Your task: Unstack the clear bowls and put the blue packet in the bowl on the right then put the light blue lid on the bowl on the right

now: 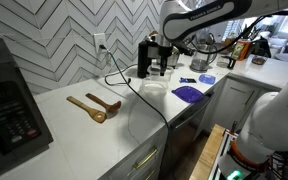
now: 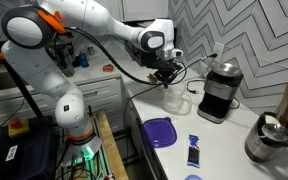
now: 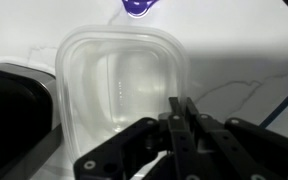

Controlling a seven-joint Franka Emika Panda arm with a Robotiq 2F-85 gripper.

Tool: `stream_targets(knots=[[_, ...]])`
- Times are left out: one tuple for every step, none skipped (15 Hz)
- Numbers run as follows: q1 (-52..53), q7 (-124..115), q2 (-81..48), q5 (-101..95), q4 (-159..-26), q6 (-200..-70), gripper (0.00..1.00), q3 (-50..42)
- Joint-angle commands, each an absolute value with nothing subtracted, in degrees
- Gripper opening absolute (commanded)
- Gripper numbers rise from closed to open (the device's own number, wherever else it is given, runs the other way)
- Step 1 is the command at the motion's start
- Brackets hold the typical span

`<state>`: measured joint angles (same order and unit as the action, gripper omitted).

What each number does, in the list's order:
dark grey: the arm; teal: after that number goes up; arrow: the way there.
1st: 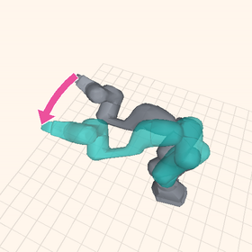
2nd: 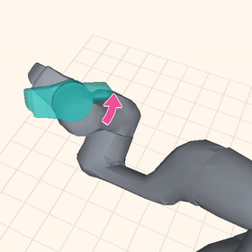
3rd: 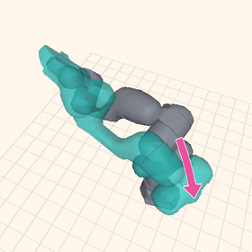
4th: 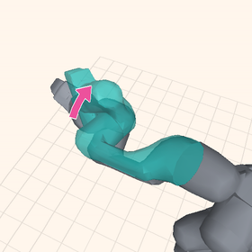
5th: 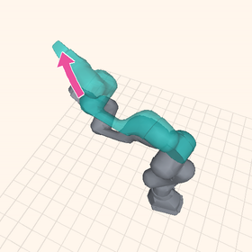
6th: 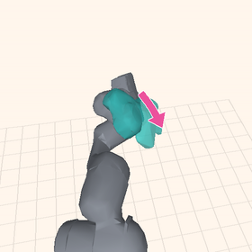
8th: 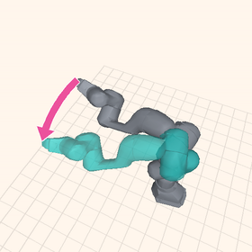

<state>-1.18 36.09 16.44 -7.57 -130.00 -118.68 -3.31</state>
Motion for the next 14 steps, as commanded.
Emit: stream_targets(knots=[[-1.87,33.17,22.57,-11.17,-133.8,-117.66,0.02,-4.34],[-1.77,34.59,23.47,-11.63,-134.19,-116.73,0.02,-4.96],[-1.83,36.49,24.2,-12.29,-134.53,-114.99,0.02,-5.76],[-1.81,38.43,24.84,-12.79,-134.76,-113.09,0.02,-6.56],[-2.0,39.95,25.43,-13.64,-135.08,-111.33,0.02,-7.23],[-1.96,42.64,25.88,-14.17,-135.23,-109.52,0.02,-8.15],[-2.3,44.36,26.22,-15.28,-135.45,-108.37,0.02,-8.8],[-2.75,45.53,26.44,-16.12,-135.51,-107.7,0.02,-9.43],[-3.11,45.85,26.79,-15.88,-135.75,-108.36,0.02,-10.21],[-2.36,43.55,24.58,-14.63,-133.73,-108.55,0.07,-9.2],[-2.7,44.3,24.81,-14.76,-133.88,-108.55,0.07,-9.76],[-2.89,44.79,24.95,-14.78,-133.94,-108.55,0.07,-10.11],[-2.95,45.0,25.03,-14.78,-133.96,-108.55,0.07,-10.22],[-2.94,45.01,25.07,-14.78,-133.99,-108.55,0.07,-10.21]])
